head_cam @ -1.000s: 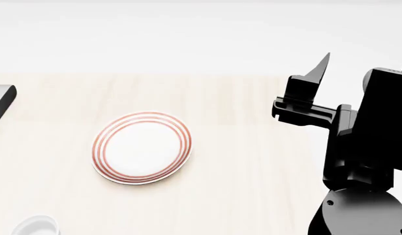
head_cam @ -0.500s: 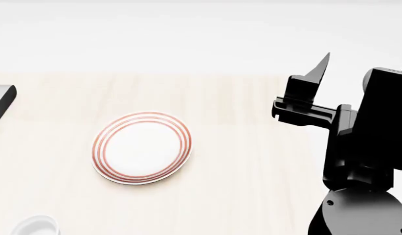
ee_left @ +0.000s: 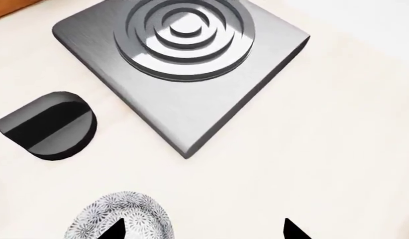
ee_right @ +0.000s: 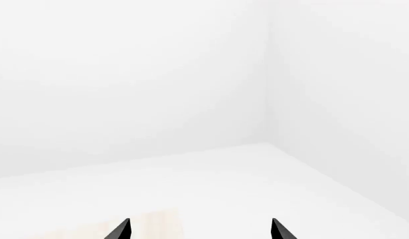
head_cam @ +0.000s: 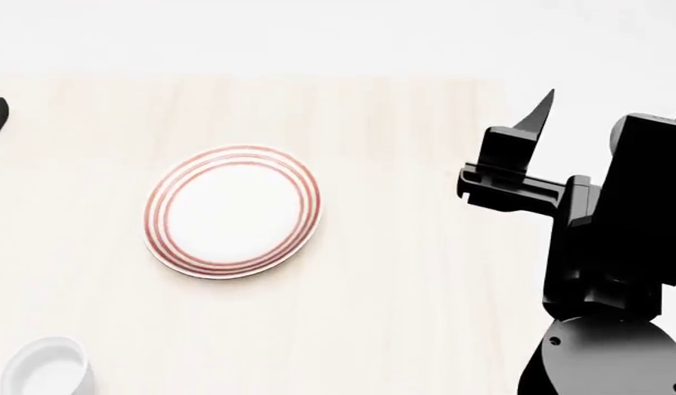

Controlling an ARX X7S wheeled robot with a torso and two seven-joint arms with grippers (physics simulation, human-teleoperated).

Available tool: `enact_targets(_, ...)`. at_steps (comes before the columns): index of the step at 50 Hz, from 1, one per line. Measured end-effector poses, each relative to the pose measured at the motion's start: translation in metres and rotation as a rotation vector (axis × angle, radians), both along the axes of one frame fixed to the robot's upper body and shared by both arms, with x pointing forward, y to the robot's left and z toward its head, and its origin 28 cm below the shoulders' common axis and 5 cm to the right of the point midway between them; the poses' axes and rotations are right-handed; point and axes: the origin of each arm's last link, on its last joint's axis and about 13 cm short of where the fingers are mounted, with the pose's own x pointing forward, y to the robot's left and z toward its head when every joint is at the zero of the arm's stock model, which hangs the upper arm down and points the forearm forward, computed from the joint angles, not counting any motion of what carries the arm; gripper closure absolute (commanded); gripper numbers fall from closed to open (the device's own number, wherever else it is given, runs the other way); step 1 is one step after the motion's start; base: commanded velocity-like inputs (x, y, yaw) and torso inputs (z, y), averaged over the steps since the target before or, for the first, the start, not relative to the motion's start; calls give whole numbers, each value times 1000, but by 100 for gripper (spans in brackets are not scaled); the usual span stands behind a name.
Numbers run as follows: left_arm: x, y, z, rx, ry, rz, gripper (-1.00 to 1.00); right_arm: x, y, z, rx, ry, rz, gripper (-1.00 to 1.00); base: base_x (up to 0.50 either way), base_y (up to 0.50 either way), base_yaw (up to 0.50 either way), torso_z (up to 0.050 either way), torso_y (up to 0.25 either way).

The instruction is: Pick the akita bowl next to the ramekin and place it on the plate.

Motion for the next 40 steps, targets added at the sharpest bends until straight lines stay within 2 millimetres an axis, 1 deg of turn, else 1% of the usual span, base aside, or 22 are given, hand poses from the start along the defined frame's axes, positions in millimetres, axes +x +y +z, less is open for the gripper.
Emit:
enact_targets(7,-1,0,1,-1,-6,7,-100,0,0,0,1,-1,-1,-100,0,0,0,0,-49)
enact_targets(12,-1,0,0,-11,-11,17,-100,0,0,1,1,-1,-1,-100,0,0,0,0,-228)
enact_targets(31,-5,0,-6,-42,-8,46,-100,0,0,0,1,0,0,-100,0,0,0,0,0)
enact_targets(37,-7,1,-6,-42,-9,53,-100,0,0,0,0,-2,0,-100,0,0,0,0,-216)
enact_targets(40,-7,1,-7,-44,-8,55,-100,0,0,0,1,0,1,-100,0,0,0,0,-17)
